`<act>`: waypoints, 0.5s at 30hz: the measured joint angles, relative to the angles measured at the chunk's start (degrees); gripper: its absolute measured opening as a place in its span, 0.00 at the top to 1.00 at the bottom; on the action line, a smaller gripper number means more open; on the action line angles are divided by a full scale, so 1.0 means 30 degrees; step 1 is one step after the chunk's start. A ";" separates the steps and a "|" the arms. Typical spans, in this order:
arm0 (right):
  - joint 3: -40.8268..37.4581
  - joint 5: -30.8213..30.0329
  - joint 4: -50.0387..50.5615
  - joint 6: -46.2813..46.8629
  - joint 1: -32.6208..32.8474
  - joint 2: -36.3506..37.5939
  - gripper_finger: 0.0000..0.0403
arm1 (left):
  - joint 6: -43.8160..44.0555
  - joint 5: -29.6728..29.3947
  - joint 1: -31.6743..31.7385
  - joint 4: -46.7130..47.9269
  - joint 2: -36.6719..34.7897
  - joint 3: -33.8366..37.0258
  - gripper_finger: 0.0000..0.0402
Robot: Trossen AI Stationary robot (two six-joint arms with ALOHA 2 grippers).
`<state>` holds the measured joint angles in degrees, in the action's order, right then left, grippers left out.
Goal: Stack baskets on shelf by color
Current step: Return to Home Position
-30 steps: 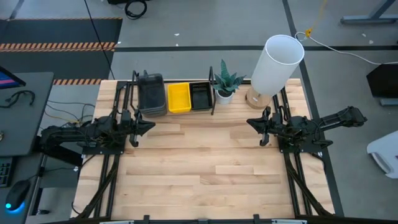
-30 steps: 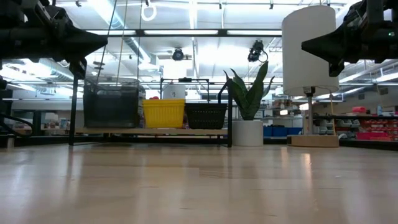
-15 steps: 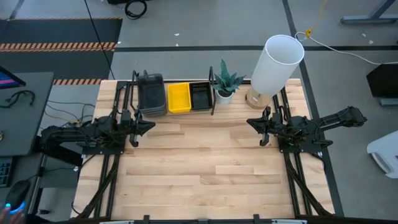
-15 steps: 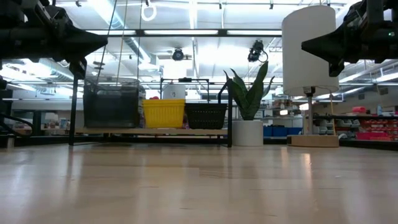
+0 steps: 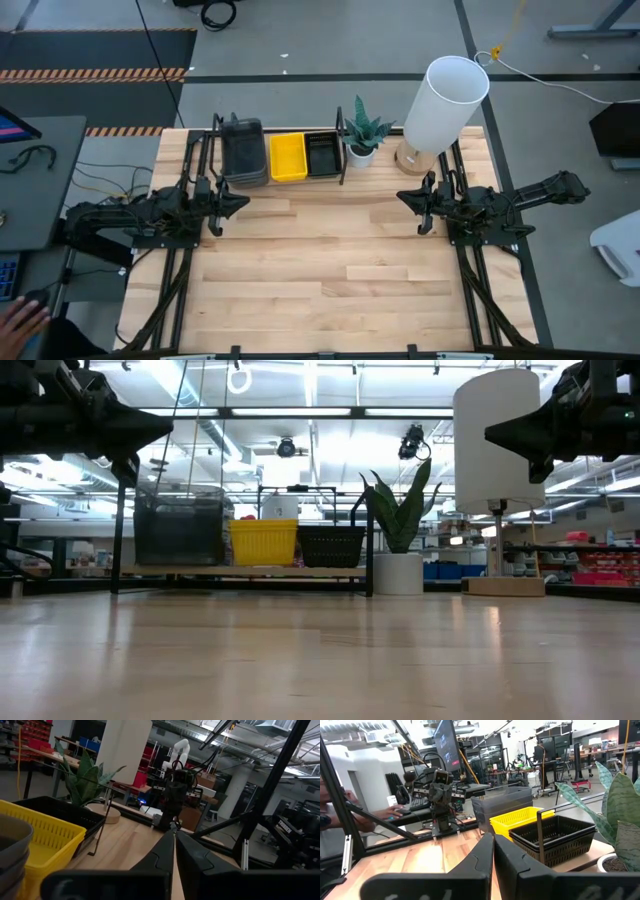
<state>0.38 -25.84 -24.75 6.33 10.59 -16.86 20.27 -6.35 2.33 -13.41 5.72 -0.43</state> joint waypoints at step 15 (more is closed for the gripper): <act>0.0000 0.0002 -0.0004 0.0022 -0.0004 -0.0007 0.95 | 0.0000 0.0000 0.0000 0.0000 0.0000 0.0000 0.92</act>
<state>0.38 -25.84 -24.77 6.39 10.58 -16.88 20.27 -6.35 2.33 -13.41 5.72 -0.43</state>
